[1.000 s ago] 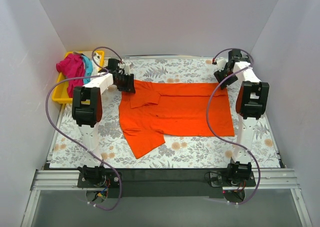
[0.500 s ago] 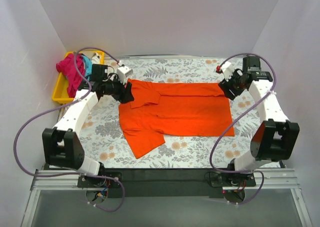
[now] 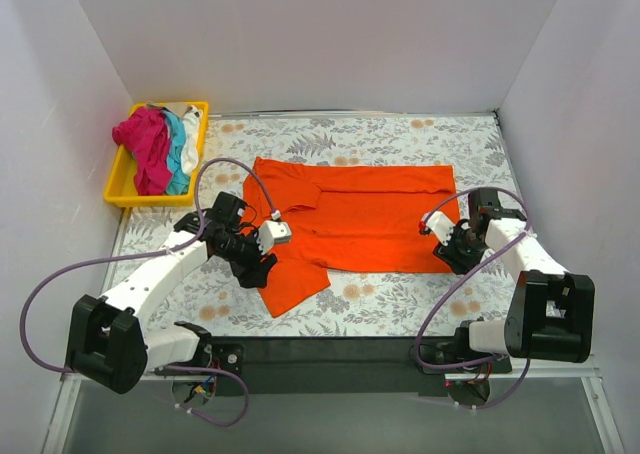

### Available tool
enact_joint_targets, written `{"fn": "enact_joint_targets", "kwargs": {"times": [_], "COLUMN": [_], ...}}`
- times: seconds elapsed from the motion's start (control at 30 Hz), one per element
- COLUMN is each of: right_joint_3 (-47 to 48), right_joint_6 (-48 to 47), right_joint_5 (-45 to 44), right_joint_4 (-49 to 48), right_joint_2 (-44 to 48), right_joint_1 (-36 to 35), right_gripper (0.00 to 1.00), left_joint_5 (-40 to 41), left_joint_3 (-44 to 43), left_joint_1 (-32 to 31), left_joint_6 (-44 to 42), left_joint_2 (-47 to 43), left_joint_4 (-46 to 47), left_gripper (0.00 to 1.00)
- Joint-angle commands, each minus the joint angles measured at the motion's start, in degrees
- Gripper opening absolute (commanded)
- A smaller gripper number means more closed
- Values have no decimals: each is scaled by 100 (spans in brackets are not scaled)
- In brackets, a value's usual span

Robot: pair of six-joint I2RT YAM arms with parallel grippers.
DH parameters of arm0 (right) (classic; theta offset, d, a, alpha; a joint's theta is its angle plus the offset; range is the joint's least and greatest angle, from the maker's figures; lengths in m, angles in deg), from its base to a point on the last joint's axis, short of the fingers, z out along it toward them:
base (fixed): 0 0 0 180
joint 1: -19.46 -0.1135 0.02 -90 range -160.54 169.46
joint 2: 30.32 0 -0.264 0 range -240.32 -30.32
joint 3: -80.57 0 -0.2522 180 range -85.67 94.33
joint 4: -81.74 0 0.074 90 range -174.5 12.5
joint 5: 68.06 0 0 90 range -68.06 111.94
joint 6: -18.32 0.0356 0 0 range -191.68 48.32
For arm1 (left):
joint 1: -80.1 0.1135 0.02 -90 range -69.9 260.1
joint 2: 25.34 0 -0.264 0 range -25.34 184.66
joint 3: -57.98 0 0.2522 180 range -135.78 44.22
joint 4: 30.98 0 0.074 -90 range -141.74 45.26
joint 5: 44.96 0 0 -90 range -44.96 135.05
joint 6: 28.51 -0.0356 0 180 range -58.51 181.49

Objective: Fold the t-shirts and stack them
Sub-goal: Fold the tshirt

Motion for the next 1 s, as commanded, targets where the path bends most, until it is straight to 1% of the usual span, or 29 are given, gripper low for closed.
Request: {"fn": "enact_joint_targets", "kwargs": {"times": [0.0, 0.23, 0.33, 0.5, 0.6, 0.63, 0.7, 0.73, 0.8, 0.83, 0.87, 0.97], "right_joint_3": [-319, -671, -707, -759, -768, -794, -795, -786, -725, -707, -672, -628], "right_joint_6": [-625, -696, -617, -651, -678, -678, -678, -635, -599, -582, -581, -573], "right_joint_5": [-303, -611, -673, -717, -743, -760, -787, -770, -717, -708, -708, -717], "right_joint_4": [-490, -947, -1071, -1168, -1186, -1194, -1229, -1221, -1212, -1203, -1186, -1133], "right_joint_2": [130, 25, 7, 209, 87, -1, -72, -89, -90, -81, -81, -72], "right_joint_1": [-48, -48, -57, -48, -57, -57, -57, -57, -57, -57, -57, -57], "right_gripper": [45, 47, 47, 47, 41, 33, 25, 18, 12, 5, 1, 1], "left_joint_5": [169, 363, 442, 530, 539, 574, 661, 705, 855, 907, 1030, 1241], "left_joint_3": [147, 209, 261, 305, 332, 341, 411, 428, 525, 569, 613, 754], "left_joint_1": [-227, -597, -834, -1063, -1220, -1282, -1510, -1598, -1879, -1967, -2055, -2346], "left_joint_6": [-41, -41, 170, 258, 302, 328, 390, 399, 416, 416, 416, 477], "left_joint_2": [-84, 189, 277, 286, 356, 365, 383, 374, 339, 313, 286, 312], "left_joint_4": [54, 125, 221, 362, 397, 406, 424, 432, 467, 476, 494, 608], "left_gripper": [48, 51, 51, 51, 51, 51, 51, 50, 49, 48, 48, 47]}}
